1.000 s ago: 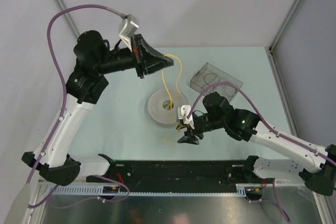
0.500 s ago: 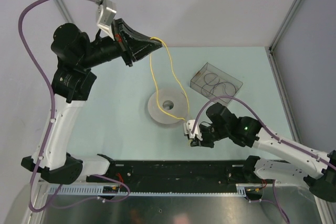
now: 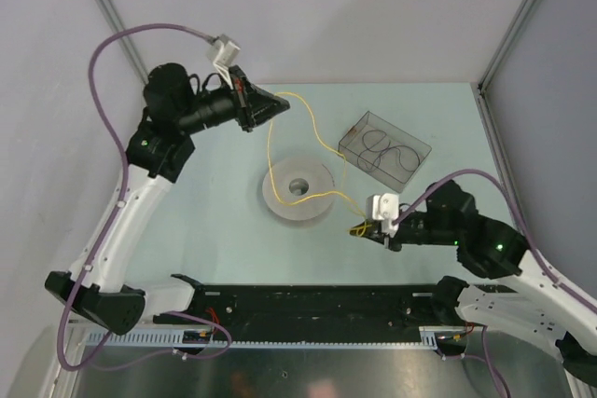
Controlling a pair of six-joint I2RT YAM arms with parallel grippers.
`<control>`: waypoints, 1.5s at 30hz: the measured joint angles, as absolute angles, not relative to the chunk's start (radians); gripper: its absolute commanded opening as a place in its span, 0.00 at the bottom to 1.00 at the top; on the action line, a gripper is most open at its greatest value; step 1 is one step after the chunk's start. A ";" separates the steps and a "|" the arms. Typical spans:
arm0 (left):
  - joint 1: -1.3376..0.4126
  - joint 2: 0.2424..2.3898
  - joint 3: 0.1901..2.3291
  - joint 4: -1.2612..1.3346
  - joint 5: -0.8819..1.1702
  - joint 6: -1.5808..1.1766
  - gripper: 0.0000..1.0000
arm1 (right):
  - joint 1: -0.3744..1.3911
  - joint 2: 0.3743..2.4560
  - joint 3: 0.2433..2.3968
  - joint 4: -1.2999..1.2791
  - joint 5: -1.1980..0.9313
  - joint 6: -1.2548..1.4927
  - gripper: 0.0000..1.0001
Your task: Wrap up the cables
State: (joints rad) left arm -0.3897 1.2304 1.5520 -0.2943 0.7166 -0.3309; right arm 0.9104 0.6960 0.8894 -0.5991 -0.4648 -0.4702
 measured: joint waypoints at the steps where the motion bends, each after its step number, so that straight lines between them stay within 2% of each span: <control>1: -0.390 1.233 1.528 -0.297 0.709 -0.330 0.00 | 0.910 0.691 0.910 -0.592 -0.457 -0.458 0.00; 8: -0.434 1.291 1.353 -0.301 0.635 -0.262 0.00 | 0.846 0.702 1.099 -0.491 -0.408 -0.347 0.00; 14: -0.603 1.353 1.237 -0.331 0.587 -0.169 0.00 | 0.788 0.733 1.218 -0.389 -0.363 -0.271 0.00; 20: -0.744 1.444 1.238 -0.339 0.611 -0.156 0.00 | 0.735 0.737 1.260 -0.316 -0.287 -0.230 0.00; 21: -0.759 1.463 1.247 -0.338 0.620 -0.157 0.04 | 0.725 0.735 1.261 -0.314 -0.273 -0.224 0.00; 24: -0.790 1.522 1.276 -0.319 0.677 -0.169 0.39 | 0.696 0.730 1.261 -0.317 -0.248 -0.209 0.00; 26: -0.794 1.546 1.293 -0.310 0.720 -0.184 0.58 | 0.682 0.728 1.261 -0.325 -0.242 -0.206 0.00; 29: -0.772 1.544 1.306 -0.301 0.775 -0.191 0.72 | 0.671 0.727 1.262 -0.357 -0.237 -0.207 0.00; 36: -0.548 1.375 1.318 -0.292 0.898 -0.132 0.88 | 0.664 0.768 1.263 -0.526 -0.326 -0.241 0.00; 39: -0.536 1.241 1.320 -0.278 0.920 -0.080 0.85 | 0.664 0.821 1.262 -0.578 -0.394 -0.269 0.00; 45: -0.650 1.078 1.345 -0.243 0.943 -0.029 0.73 | 0.695 0.941 1.256 -0.633 -0.493 -0.358 0.00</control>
